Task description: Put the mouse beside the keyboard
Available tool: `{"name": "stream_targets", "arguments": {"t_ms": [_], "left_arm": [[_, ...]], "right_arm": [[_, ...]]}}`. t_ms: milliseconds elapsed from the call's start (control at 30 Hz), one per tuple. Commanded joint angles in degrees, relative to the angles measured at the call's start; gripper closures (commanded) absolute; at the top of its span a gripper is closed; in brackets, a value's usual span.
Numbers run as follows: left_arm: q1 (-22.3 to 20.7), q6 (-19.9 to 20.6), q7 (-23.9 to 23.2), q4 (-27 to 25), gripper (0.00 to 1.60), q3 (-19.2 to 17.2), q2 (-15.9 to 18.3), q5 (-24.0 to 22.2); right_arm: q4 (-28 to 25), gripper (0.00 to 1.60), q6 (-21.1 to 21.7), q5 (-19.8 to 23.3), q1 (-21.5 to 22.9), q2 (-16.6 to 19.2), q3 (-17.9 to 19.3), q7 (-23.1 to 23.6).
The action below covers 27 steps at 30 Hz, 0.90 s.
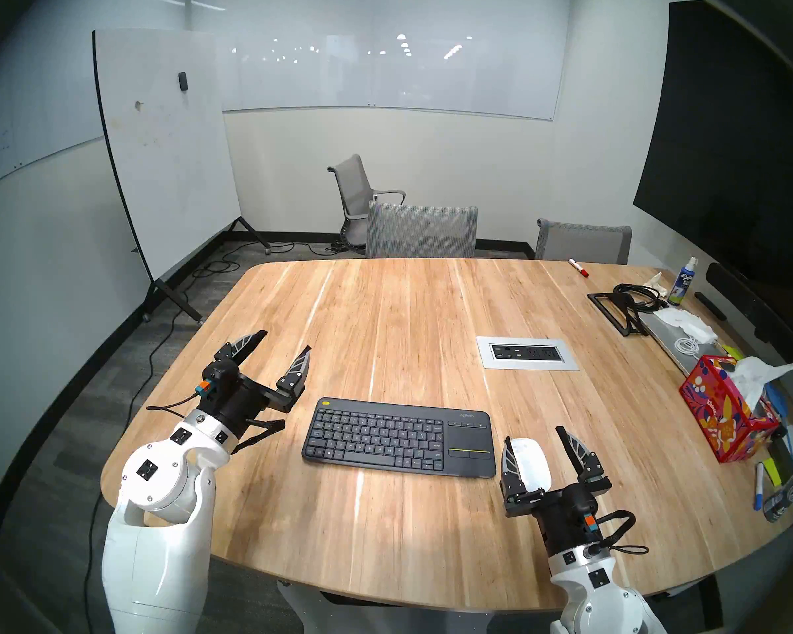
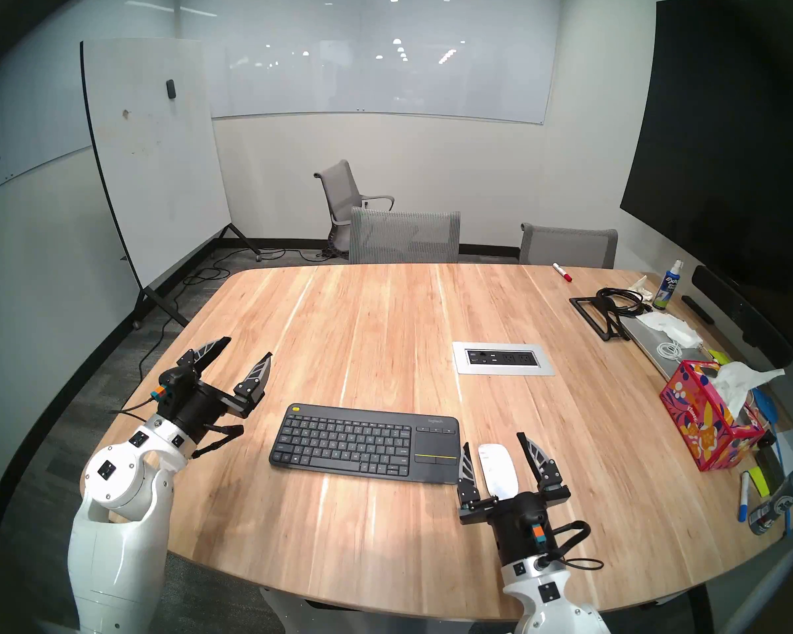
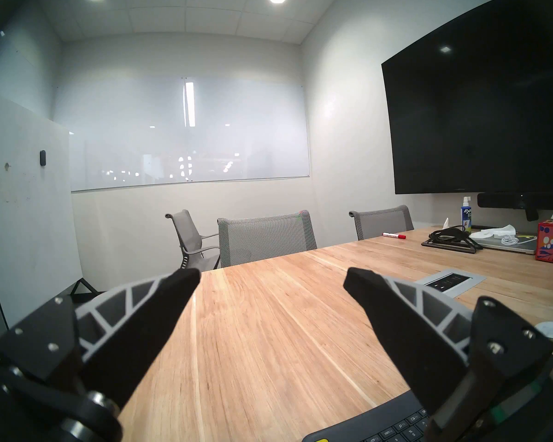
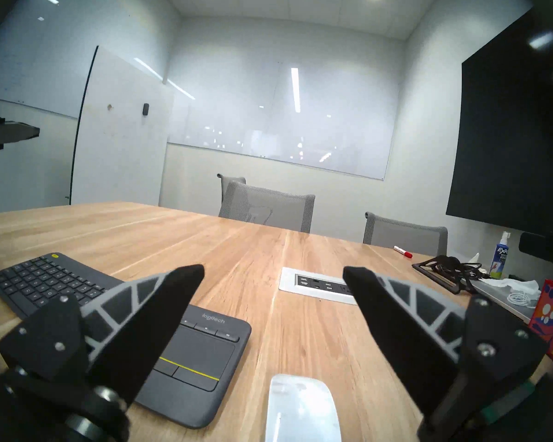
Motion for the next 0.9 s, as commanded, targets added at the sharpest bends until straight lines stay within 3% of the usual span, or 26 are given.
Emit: {"name": "stream_targets", "arguments": {"t_ms": [0,67,867], "left_arm": [[0.03,-0.37,0.06,-1.44,0.0,-0.1,0.01,0.11],[0.03,-0.37,0.07,-1.45,0.0,-0.1,0.01,0.12],[0.06,-0.36,0.1,-1.5,0.0,-0.1,-0.01,0.15]], "right_arm": [[1.29,0.0,-5.05,-2.03,3.41,-0.37,-0.93,-0.66],[1.55,0.0,-3.52,-2.84,4.43,-0.78,-1.17,-1.02],[2.01,0.0,-4.01,-3.95,4.75,-0.77,-1.53,-2.22]]}}
